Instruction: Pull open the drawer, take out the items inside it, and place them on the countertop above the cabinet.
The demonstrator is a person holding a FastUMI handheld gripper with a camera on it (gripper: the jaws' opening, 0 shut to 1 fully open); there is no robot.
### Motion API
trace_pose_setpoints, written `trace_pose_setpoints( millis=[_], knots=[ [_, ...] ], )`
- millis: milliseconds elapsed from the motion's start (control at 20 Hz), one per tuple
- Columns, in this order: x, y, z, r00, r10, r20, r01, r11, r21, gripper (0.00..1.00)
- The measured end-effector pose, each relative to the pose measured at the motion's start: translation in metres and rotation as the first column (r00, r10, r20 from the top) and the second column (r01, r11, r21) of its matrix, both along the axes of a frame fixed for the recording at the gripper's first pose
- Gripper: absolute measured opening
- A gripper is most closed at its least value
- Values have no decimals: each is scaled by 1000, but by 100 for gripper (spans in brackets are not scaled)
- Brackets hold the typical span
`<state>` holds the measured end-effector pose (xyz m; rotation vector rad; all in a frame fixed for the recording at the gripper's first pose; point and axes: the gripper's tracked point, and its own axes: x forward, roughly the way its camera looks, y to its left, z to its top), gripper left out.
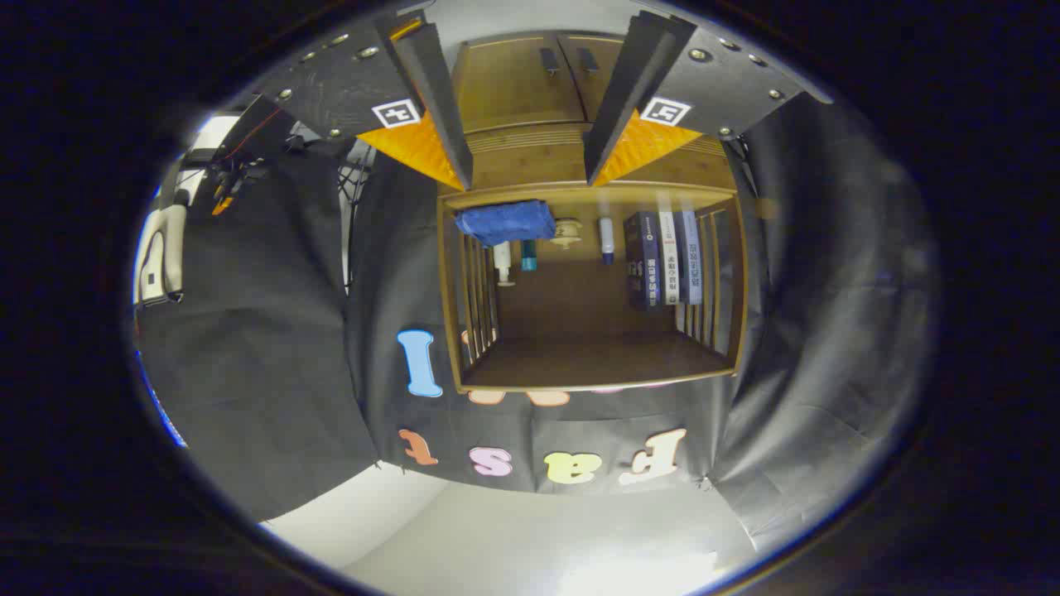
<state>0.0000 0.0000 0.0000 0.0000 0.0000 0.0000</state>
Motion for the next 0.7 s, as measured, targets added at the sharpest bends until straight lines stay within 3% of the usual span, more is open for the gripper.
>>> trace_pose_setpoints(
  millis=[250, 500, 700],
  knots=[
    [1, 10, 6, 999, 32, -1, -32, 998, -46, 81],
    [5, 8, 3, 1000, 3, -12, -5, 989, -145, 81],
    [18, 17, 8, 999, -2, 45, 7, 993, -121, 82]
  ],
)
